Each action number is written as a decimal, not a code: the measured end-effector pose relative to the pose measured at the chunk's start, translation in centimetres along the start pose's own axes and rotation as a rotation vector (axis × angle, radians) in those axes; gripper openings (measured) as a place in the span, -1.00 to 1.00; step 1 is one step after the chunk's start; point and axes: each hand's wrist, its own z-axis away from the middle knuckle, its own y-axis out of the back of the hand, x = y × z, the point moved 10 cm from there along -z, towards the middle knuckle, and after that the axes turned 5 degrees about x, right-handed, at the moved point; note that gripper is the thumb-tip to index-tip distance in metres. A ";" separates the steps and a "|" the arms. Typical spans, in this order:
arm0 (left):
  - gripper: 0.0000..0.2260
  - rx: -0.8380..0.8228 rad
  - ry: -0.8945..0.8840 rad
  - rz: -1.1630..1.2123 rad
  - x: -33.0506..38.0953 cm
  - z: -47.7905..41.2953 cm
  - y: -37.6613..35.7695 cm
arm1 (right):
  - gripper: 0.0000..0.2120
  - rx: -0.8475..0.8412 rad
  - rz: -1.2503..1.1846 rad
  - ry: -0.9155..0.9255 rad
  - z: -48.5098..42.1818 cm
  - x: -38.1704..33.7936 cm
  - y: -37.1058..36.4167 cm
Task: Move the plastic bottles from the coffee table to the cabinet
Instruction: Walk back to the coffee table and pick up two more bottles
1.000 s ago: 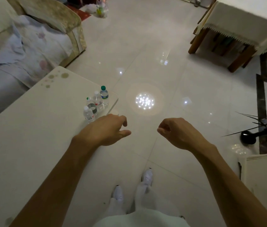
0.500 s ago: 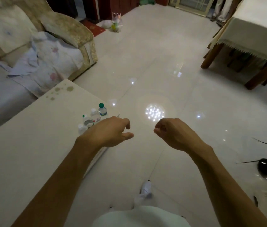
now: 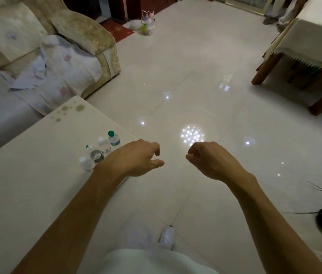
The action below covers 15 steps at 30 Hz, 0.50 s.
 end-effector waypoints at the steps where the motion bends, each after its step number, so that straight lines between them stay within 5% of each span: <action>1: -0.60 0.003 0.013 0.001 -0.4 -0.3 0.2 | -0.71 -0.011 -0.002 0.008 -0.7 -0.1 -0.1; 15: -0.59 -0.005 0.131 0.115 -9.3 -9.2 3.8 | -0.70 -0.125 0.050 0.094 -13.9 -4.4 -0.3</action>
